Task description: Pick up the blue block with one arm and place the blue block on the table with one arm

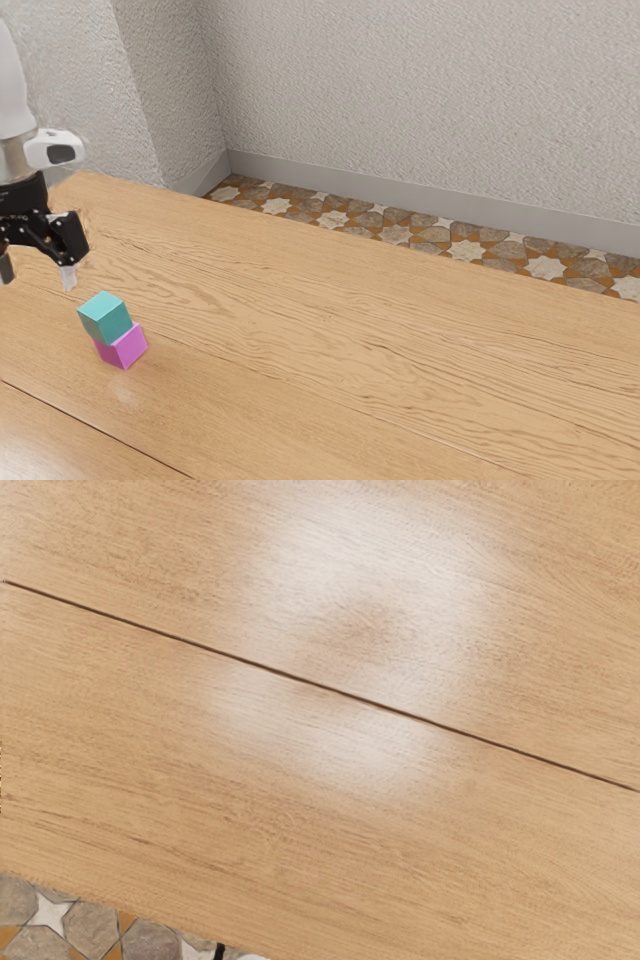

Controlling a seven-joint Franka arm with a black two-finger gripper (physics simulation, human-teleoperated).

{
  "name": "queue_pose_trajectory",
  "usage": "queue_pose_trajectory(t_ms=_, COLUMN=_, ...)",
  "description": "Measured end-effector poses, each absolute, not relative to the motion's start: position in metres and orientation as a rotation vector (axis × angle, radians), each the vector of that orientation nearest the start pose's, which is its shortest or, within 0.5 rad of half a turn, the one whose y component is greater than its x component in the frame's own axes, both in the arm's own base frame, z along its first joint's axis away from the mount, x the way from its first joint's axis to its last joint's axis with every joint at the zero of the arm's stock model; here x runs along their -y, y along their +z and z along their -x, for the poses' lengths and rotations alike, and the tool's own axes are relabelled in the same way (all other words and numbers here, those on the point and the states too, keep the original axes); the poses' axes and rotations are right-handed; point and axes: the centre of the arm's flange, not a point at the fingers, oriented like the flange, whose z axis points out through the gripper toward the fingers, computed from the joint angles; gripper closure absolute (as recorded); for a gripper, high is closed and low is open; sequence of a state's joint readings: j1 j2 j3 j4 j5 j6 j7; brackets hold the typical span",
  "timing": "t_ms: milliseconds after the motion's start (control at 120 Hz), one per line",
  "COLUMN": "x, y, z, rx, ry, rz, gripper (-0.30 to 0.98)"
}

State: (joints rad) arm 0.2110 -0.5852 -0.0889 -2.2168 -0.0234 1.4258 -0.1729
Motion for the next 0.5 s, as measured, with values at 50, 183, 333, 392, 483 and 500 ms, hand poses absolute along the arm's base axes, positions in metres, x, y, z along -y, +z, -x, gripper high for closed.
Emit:
queue_pose_trajectory(t_ms=50, x=-0.048, y=0.576, z=-0.328, rx=0.503, ry=0.249, rz=3.079, gripper=0.00)
queue_pose_trajectory(t_ms=183, x=-0.078, y=0.518, z=-0.290, rx=0.610, ry=0.164, rz=3.075, gripper=0.00)
queue_pose_trajectory(t_ms=333, x=-0.111, y=0.484, z=-0.293, rx=0.772, ry=0.092, rz=2.957, gripper=0.00)
queue_pose_trajectory(t_ms=392, x=-0.117, y=0.475, z=-0.304, rx=0.739, ry=0.070, rz=2.917, gripper=0.00)
queue_pose_trajectory(t_ms=483, x=-0.149, y=0.454, z=-0.323, rx=0.674, ry=0.064, rz=2.949, gripper=0.00)
queue_pose_trajectory(t_ms=500, x=-0.154, y=0.451, z=-0.326, rx=0.664, ry=0.060, rz=2.953, gripper=0.00)
